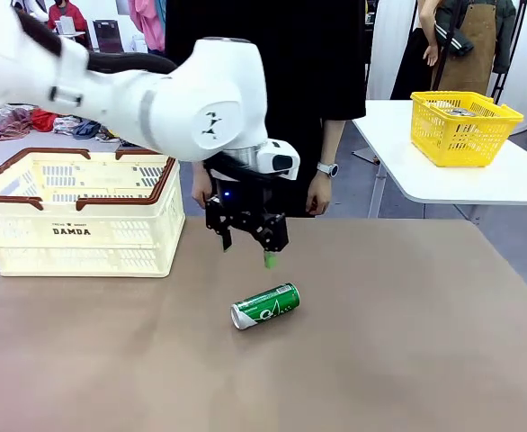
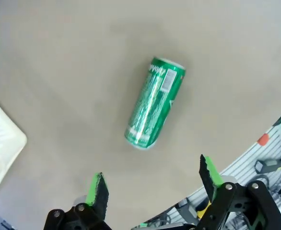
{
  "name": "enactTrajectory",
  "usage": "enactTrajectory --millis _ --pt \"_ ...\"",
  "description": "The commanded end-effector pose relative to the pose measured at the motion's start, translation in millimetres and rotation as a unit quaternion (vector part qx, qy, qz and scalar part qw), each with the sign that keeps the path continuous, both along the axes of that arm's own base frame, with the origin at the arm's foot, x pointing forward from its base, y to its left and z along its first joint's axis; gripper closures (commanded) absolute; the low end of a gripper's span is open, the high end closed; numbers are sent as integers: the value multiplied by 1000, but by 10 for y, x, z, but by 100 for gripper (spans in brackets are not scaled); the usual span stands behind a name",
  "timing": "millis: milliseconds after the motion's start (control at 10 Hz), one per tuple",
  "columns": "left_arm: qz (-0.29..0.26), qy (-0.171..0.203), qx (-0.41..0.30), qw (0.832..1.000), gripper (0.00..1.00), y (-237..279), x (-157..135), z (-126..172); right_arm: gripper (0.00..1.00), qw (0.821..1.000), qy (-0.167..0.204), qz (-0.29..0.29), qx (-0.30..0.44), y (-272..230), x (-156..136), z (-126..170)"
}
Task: Place the drinks into the Shopping basket.
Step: Pick up one drink and place it into the Shopping basket.
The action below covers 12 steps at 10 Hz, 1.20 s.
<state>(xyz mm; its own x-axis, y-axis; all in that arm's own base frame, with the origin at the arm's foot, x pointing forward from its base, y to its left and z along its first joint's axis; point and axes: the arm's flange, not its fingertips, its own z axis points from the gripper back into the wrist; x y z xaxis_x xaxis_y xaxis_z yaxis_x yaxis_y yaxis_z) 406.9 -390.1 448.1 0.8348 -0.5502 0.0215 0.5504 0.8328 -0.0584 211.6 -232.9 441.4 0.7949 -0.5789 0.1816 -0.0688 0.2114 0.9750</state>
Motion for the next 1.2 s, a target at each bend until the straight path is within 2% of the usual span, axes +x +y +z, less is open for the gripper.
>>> enactTrajectory --millis 0,200,300,400,500,600,700,800,900,1100 --pt "-10 -10 -5 1000 0 136 -92 36 0 1000 -18 -3 3 -9 29 30" --pt "-10 -10 -5 1000 0 136 -92 36 0 1000 -18 -3 3 -9 29 30" --pt "-3 0 -1 1000 0 -28 19 3 0 1000 -18 -3 3 -9 29 30" --pt "-192 -18 -44 980 0 -107 -49 6 0 1000 -18 -3 3 -9 29 30" --pt "-336 -44 -72 938 0 -125 -90 -20 0 1000 -18 -3 3 -9 29 30" --pt "-398 -67 -127 906 0 -133 -115 -32 0 1000 -18 -3 3 -9 29 30" --pt "-369 -113 -131 913 0 -154 -103 -53 0 1000 -18 -3 3 -9 29 30" --pt "-391 -130 -142 900 0 -165 -138 -72 0 1000 -18 -3 3 -9 29 30" --pt "-297 -92 -60 948 0 -355 -87 43 0 1000 -18 -3 3 -9 29 30" --pt "-297 -92 -60 948 0 -355 -87 43 0 1000 -18 -3 3 -9 29 30"
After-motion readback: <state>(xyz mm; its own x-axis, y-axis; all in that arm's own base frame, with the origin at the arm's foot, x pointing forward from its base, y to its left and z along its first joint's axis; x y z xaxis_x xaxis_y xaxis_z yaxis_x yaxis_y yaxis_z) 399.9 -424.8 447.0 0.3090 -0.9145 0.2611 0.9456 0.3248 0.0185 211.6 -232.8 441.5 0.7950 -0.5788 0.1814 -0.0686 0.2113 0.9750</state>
